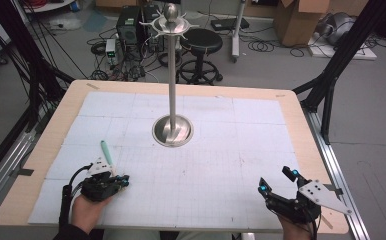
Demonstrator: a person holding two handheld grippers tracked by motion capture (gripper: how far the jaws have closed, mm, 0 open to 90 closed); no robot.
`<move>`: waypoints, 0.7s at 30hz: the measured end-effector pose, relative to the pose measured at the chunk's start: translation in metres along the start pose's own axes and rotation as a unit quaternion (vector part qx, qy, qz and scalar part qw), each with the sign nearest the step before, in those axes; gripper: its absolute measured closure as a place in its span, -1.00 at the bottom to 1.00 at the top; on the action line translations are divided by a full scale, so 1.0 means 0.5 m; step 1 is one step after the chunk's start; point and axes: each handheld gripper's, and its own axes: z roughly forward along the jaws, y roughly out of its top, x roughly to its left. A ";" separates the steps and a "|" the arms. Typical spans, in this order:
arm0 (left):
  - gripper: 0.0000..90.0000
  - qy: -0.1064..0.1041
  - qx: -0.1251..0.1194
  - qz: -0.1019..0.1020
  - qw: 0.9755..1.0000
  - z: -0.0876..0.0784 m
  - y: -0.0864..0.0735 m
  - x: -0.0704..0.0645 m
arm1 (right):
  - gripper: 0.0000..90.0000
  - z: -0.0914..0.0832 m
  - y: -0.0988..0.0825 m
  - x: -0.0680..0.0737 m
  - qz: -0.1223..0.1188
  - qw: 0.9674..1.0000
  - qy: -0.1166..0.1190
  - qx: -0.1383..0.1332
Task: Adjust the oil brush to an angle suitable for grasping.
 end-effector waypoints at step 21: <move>0.99 0.006 0.018 -0.007 1.000 -0.098 -0.054 0.085 | -0.66 -0.003 0.000 -0.002 0.004 1.000 -0.003 -0.003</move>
